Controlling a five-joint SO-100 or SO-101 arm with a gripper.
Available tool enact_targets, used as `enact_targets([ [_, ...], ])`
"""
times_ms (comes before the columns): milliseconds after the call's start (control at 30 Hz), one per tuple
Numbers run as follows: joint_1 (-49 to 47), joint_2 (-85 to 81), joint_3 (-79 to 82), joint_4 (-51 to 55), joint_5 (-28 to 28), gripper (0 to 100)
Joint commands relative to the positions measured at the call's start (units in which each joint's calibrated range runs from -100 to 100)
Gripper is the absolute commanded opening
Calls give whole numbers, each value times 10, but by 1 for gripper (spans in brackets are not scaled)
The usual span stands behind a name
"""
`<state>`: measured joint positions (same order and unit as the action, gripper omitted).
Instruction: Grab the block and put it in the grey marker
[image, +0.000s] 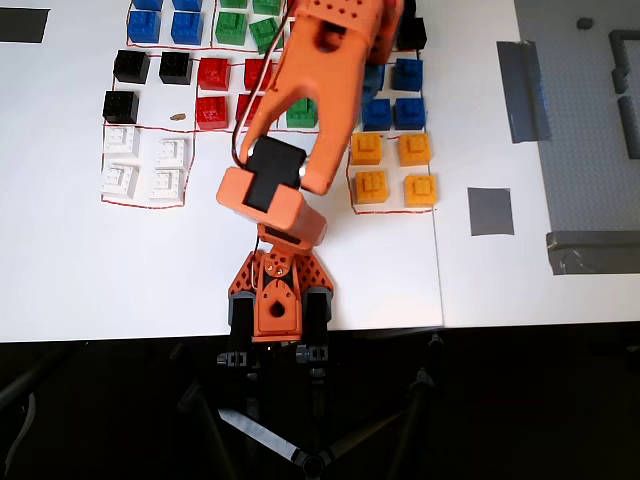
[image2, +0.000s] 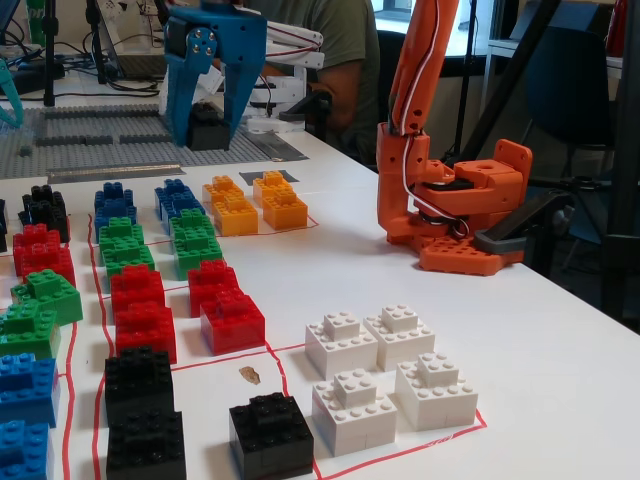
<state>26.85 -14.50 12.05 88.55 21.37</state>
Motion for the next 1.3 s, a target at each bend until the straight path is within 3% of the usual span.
enact_targets([
  [0, 63, -13, -40, -22, 26, 0],
  [567, 365, 204, -113, -196, 139, 0],
  [1267, 487, 298, -170, -255, 224, 0],
])
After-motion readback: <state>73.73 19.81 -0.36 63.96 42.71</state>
